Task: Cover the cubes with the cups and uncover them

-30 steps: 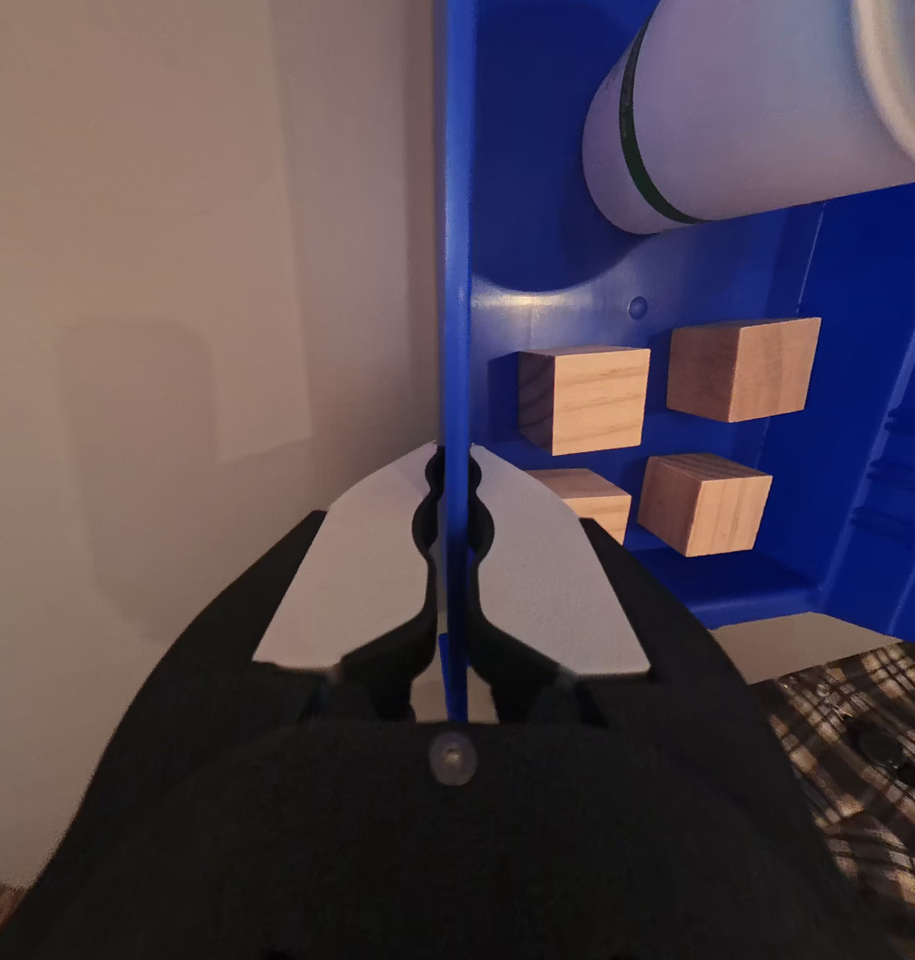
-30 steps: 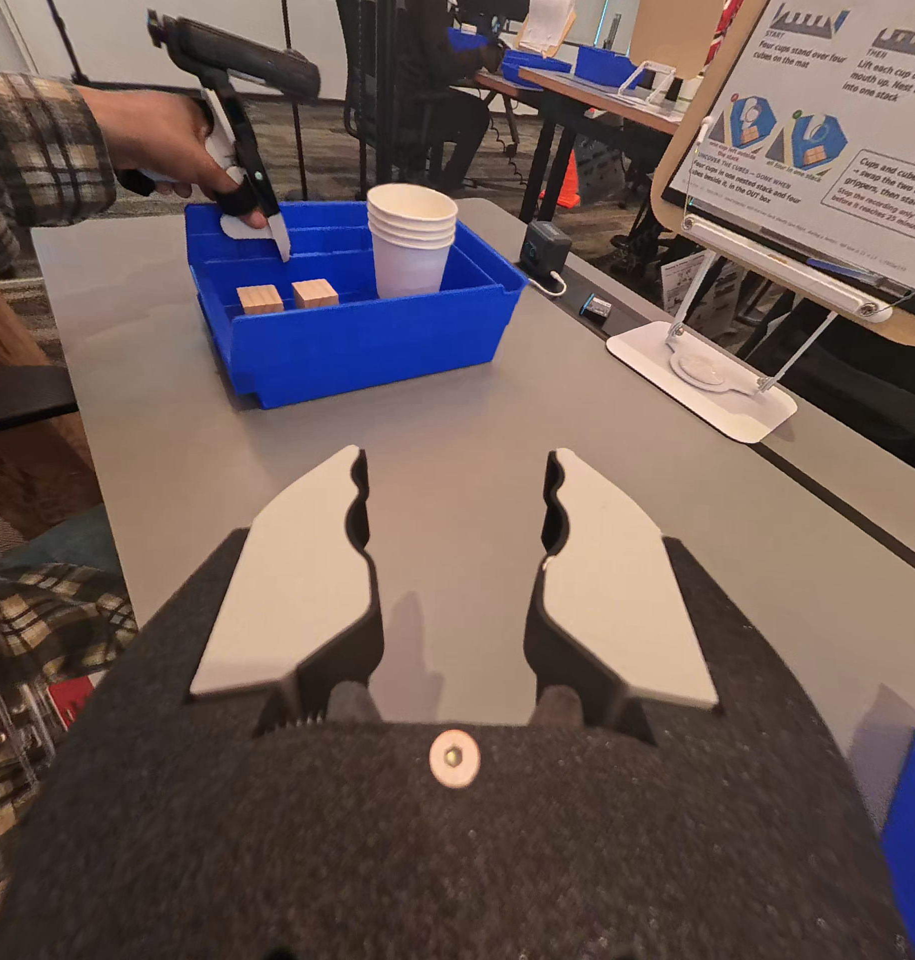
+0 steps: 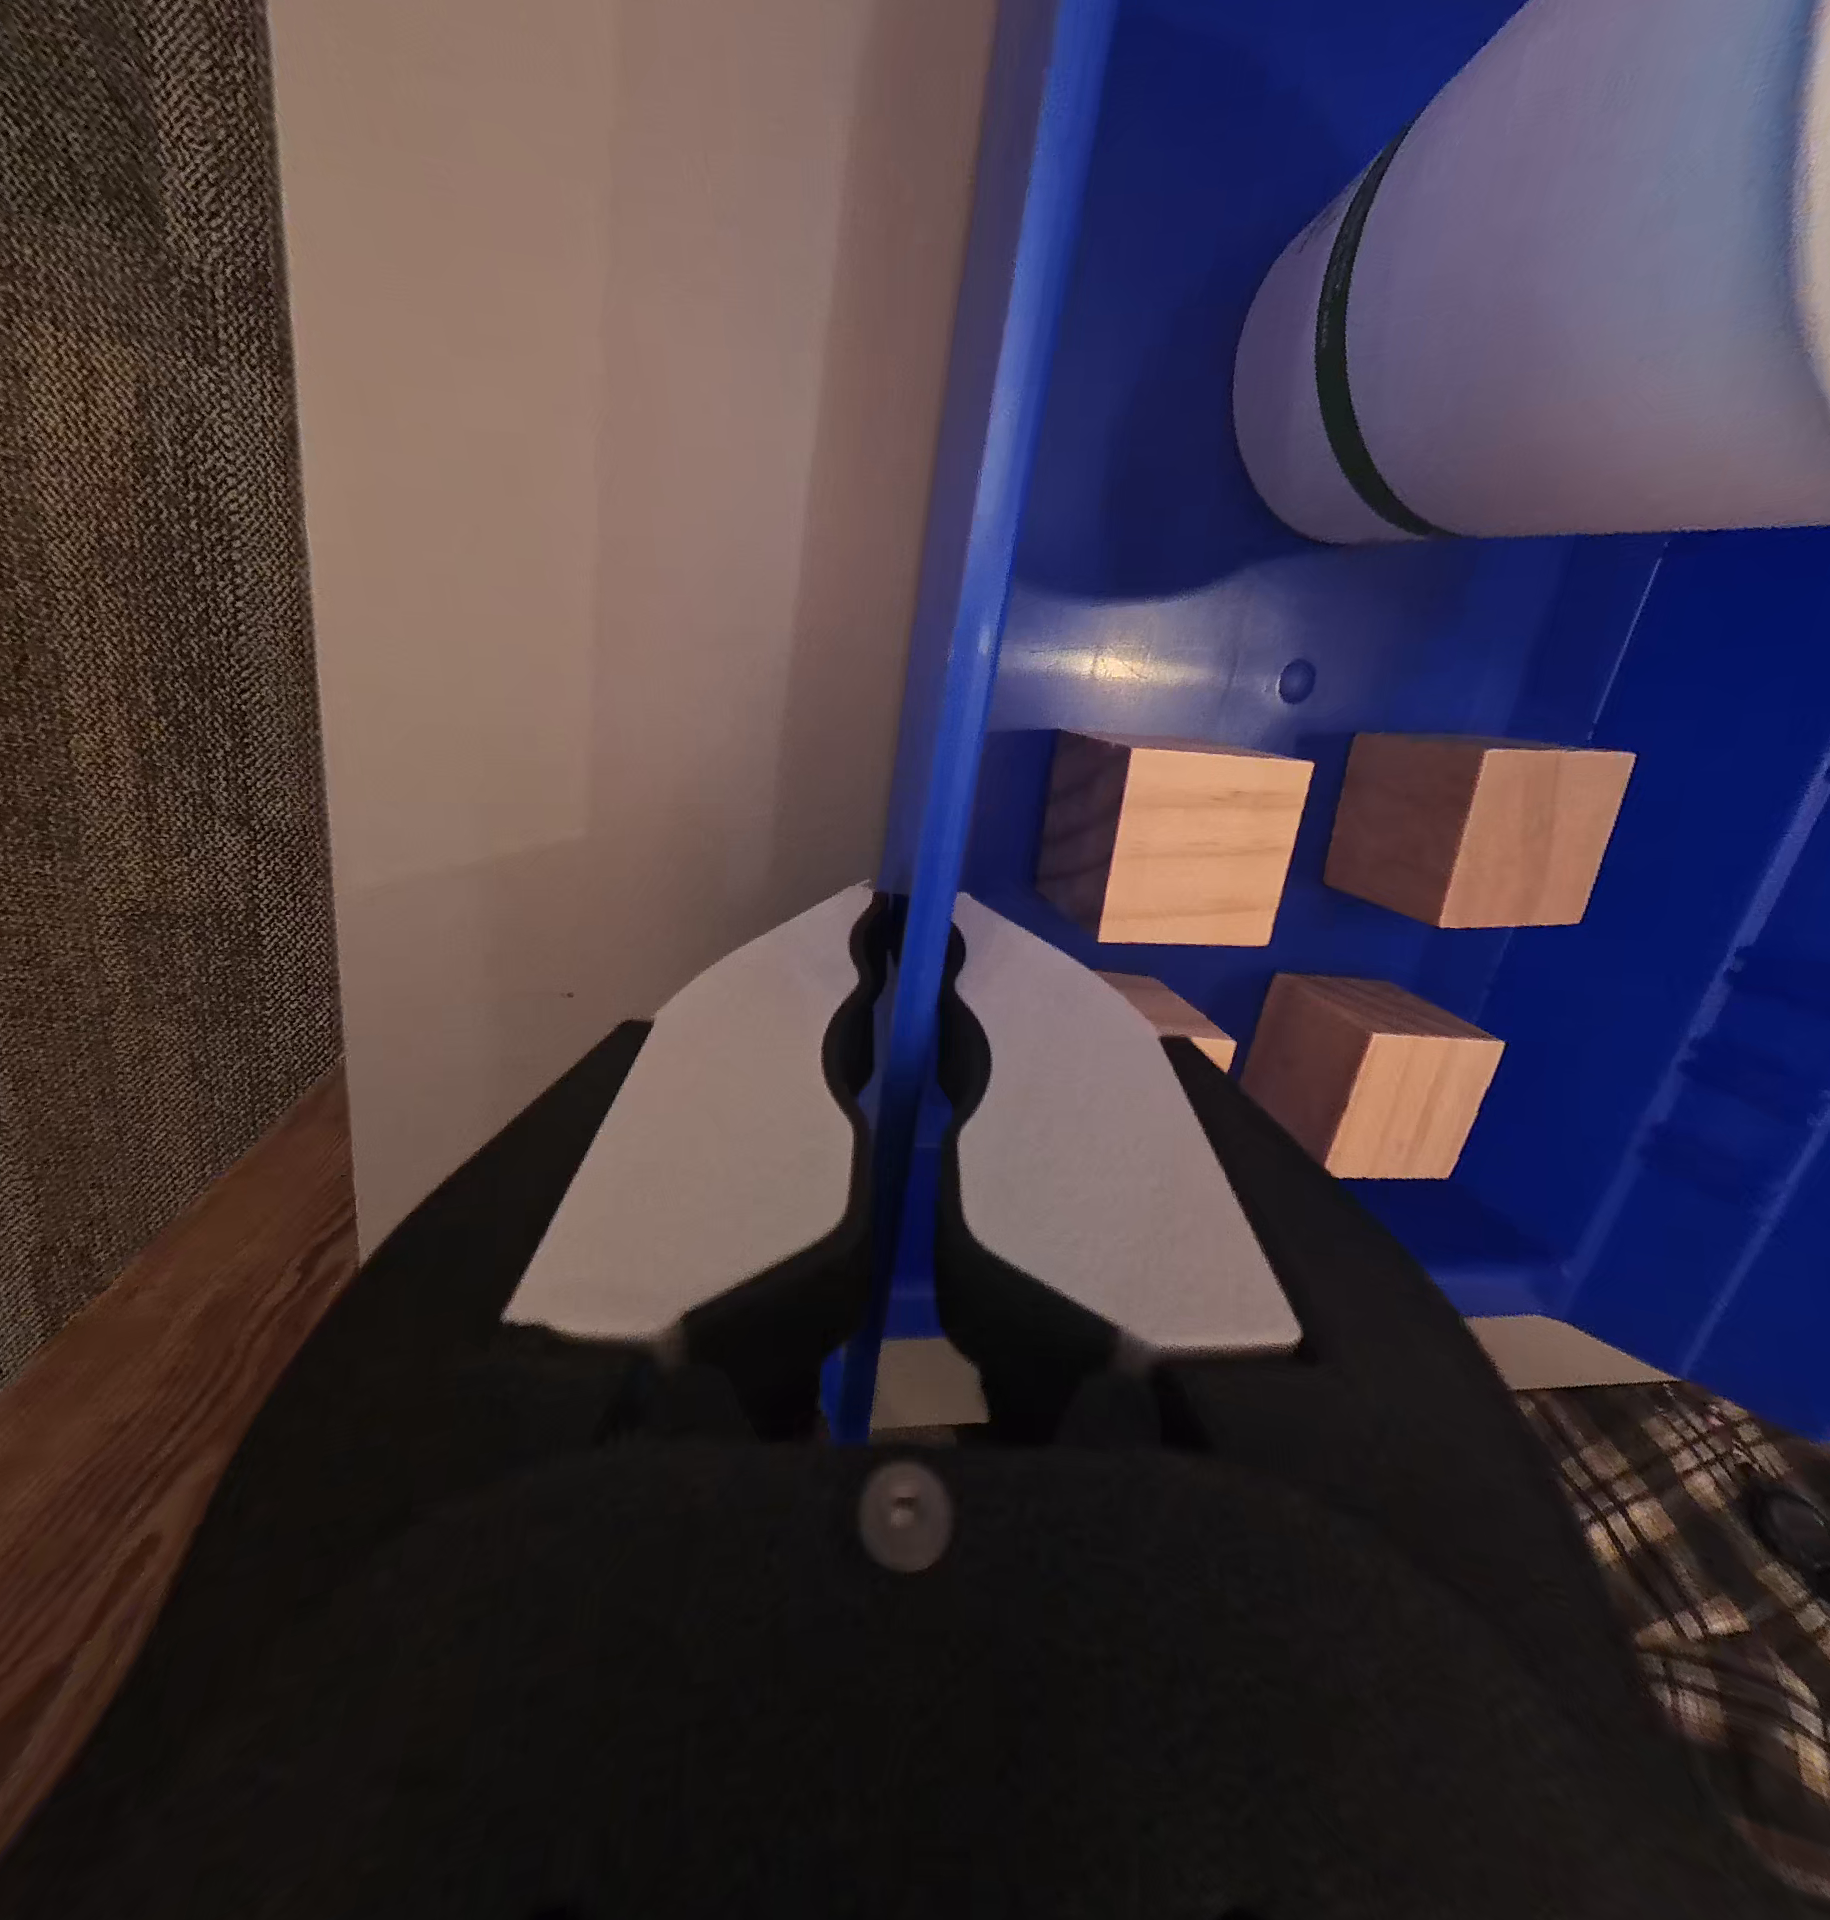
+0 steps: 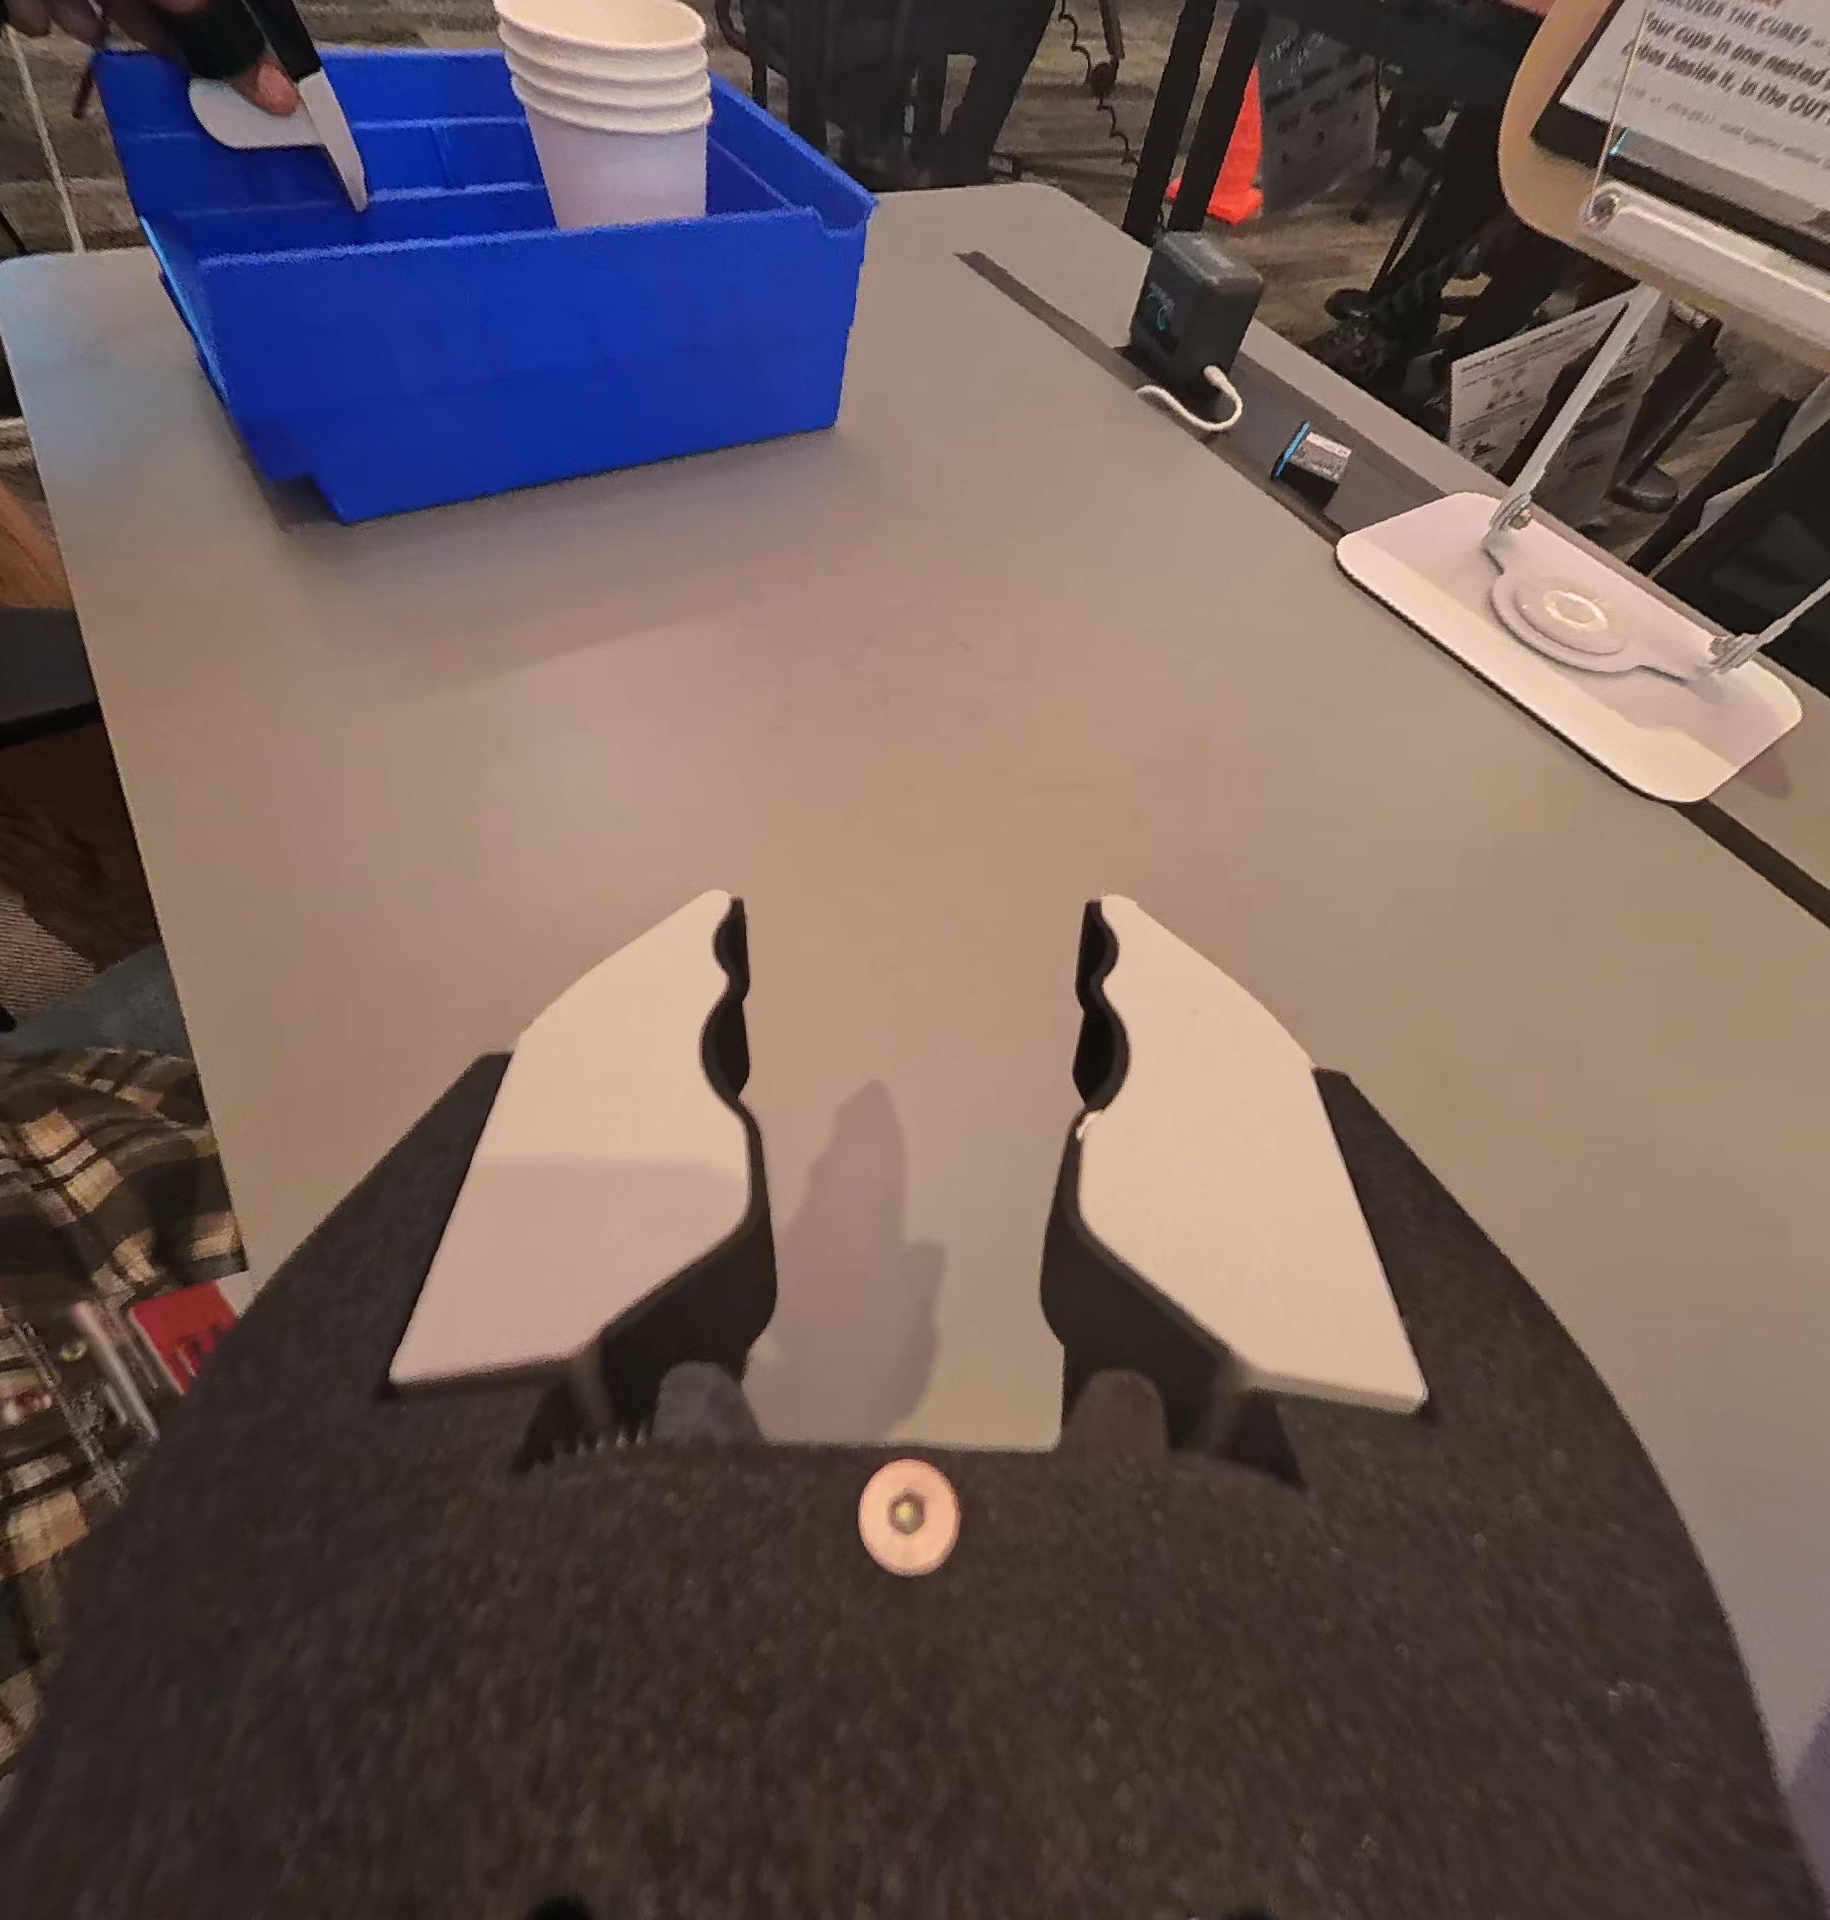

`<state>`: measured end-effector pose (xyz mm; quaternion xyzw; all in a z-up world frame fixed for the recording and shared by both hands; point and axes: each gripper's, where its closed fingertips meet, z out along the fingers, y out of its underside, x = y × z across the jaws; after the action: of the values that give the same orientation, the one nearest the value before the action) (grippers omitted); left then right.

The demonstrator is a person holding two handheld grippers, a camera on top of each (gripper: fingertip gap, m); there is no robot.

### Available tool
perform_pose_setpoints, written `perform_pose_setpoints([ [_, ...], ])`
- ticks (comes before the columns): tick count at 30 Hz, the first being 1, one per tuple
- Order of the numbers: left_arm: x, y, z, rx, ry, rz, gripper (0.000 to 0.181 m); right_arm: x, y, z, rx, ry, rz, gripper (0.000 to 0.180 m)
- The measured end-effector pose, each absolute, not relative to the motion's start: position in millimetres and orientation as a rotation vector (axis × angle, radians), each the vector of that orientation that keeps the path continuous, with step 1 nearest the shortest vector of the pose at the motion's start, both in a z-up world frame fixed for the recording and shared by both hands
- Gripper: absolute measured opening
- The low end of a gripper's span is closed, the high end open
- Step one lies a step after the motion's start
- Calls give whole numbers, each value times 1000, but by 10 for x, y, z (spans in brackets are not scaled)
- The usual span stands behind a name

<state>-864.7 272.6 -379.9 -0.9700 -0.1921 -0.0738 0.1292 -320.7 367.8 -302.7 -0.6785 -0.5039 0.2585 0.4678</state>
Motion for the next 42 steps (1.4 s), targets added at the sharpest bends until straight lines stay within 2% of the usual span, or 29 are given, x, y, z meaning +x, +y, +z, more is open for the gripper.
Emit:
perform_pose_setpoints([
  [29,-9008,2601,-3808,-2813,-599,-198,8,-3237,3732,-3184,-1716,-1255,611,60],
  [33,-9105,2432,-3917,-2881,-601,-123,58,-3236,3726,-3172,-1710,-1256,612,60],
  [34,-9121,2403,-3908,-2879,-595,-119,63,-3235,3722,-3166,-1709,-1255,615,60],
  [38,-9190,2411,-3604,-2743,-583,-147,70,-3237,3702,-3149,-1704,-1252,644,60],
  [42,-9250,2463,-3013,-2576,-501,-131,76,-3215,3707,-3134,-1700,-1249,633,60],
])
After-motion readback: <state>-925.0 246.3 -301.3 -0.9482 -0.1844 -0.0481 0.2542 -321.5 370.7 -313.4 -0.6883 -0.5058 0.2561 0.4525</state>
